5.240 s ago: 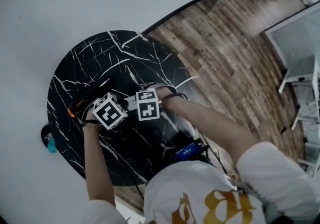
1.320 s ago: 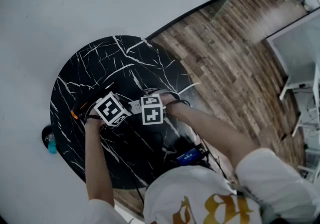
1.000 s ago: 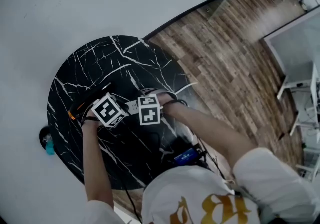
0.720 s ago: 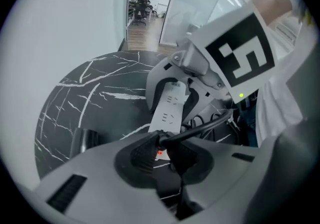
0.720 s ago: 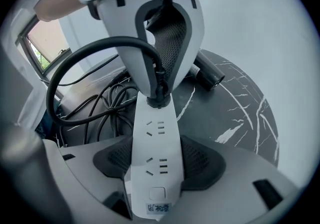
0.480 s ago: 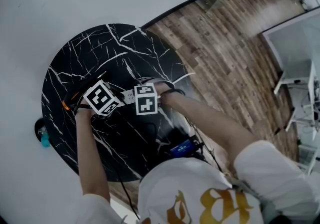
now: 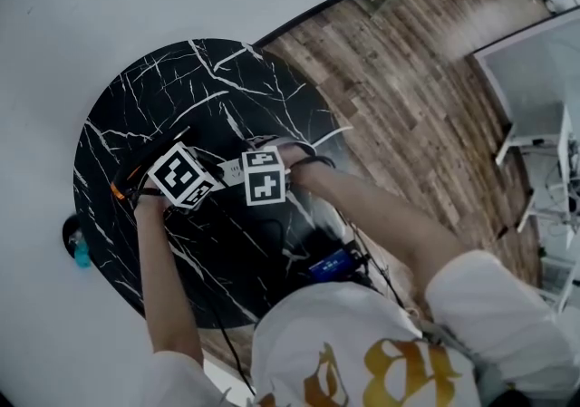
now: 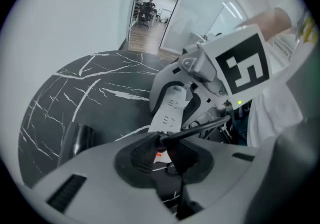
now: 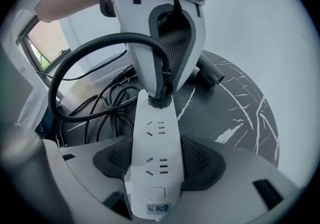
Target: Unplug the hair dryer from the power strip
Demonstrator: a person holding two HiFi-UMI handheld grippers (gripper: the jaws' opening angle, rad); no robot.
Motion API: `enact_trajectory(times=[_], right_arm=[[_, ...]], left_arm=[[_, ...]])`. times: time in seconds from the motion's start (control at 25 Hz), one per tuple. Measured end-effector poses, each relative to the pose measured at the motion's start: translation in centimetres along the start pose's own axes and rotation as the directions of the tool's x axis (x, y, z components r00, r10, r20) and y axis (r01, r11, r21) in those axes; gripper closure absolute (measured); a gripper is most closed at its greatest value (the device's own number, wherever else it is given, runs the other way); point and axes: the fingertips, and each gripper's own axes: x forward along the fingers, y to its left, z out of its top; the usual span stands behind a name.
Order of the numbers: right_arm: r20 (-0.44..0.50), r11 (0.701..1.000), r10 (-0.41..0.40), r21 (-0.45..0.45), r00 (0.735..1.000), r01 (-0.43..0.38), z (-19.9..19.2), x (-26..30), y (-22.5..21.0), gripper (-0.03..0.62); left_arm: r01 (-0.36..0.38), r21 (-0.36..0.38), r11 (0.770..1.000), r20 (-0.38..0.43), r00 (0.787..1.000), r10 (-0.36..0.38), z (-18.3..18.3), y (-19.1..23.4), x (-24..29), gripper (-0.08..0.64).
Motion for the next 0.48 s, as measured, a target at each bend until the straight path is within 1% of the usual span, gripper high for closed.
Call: enact_trajectory(times=[0.04,0.08,0.12,0.24,0.32,0.4,0.44,0.48], right_arm=[[0.000,1.000,0.000,0.002,1.000,0.000,0.0,0.0,0.0,0.324],[-0.001,1.000,0.001,0.004,1.000,-0.001,0.0,0.0,0.0,0.324],[-0.003,1.000,0.001,0.006,1.000,-0.001,0.0,0.0,0.0,0.324],[-0.005,1.000,0.000,0.003,1.000,0.000,-0.1,0.0,0.1,0.324],[-0.005,1.000,0.001,-0.002,1.000,-0.001,0.0,0.0,0.1,0.324],[-0.003,1.000,0.001,-0.002,1.000,-0.001,0.0,0.0,0.1,0.324],[-0.002,1.000,0.000,-0.001,1.000,0.000,0.0,0.0,0.1,0.324],[-0.002,1.000,-0.001,0.002,1.000,0.001,0.0,0.0,0.0,0.324]], left_arm=[[0.024,-0.013,1.000,0.011,1.000,-0.024,0.1,0.0,0.0,0.505],[0.028,-0.016,0.999,0.012,1.000,-0.027,0.1,-0.1,-0.1,0.503],[0.010,-0.010,1.000,0.004,1.000,-0.010,0.0,-0.2,-0.1,0.505],[-0.093,0.044,0.995,-0.040,0.995,0.095,-0.3,-0.6,0.2,0.506],[-0.131,0.053,0.990,-0.058,0.989,0.134,-0.9,-0.9,0.6,0.509],[-0.126,0.051,0.991,-0.053,0.990,0.129,-0.8,-0.3,0.4,0.509],[-0.101,0.042,0.994,-0.041,0.994,0.103,-0.6,0.1,0.2,0.509],[-0.056,0.023,0.998,-0.019,0.998,0.056,-0.3,0.2,0.0,0.509]])
